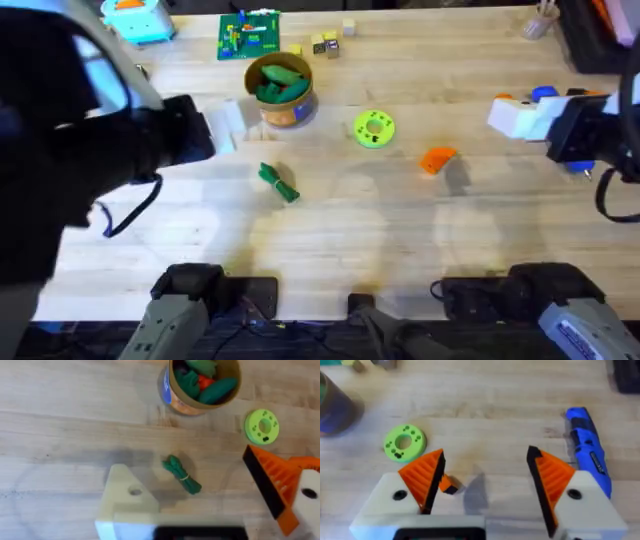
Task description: Pick up the gripper from the table and insert it into the empty holder that is missing its gripper. Then pick up a screw, insert it into the mounting hole, and use the screwdriver to tighten it. Finally, clean up the table by picking up the vegetable and placing it into the bucket.
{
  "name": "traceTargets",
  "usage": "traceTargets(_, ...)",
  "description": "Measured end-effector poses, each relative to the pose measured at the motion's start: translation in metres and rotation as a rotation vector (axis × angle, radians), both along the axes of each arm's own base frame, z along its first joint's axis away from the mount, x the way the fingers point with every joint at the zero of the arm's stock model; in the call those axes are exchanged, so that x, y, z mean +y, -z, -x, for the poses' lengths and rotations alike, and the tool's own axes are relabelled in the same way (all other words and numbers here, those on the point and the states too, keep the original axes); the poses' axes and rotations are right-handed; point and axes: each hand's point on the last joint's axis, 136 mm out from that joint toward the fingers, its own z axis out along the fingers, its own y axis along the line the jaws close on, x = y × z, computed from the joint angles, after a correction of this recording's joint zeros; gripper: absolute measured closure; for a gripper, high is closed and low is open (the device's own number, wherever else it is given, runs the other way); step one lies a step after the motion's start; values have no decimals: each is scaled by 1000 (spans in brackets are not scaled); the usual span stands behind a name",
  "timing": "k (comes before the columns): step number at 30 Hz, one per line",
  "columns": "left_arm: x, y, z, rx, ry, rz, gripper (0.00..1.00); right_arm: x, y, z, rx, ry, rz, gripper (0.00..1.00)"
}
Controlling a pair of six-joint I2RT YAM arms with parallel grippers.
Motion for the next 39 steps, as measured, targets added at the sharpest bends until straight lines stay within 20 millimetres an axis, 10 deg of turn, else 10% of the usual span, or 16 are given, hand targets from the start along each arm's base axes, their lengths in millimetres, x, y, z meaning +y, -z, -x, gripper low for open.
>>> traceTargets(5, -10, 37, -5, 188, 28, 44, 119, 0, 1, -1, 5, 0, 0, 10)
traceTargets(11, -31, 76, -11, 368, 105, 59, 951, 0, 5, 2, 23, 0, 0, 11)
traceTargets(13, -42, 82, -16, 377, 143, 57, 990, 0, 8, 5, 41, 0, 0, 11)
traceTargets(18, -74, 65, -34, 237, 274, 37, 940, 0, 19, 14, 100, 0, 0, 10)
traceTargets(24, -114, 20, -35, 15, 422, 45, 47, 0, 43, 37, 236, 0, 1, 10)
traceTargets(32, -162, -72, -34, -389, 570, 123, 6, 0, 79, 90, 497, 0, 2, 10)
traceTargets(39, -159, -63, -30, -347, 571, 112, 8, 0, 79, 90, 495, 0, 2, 10)
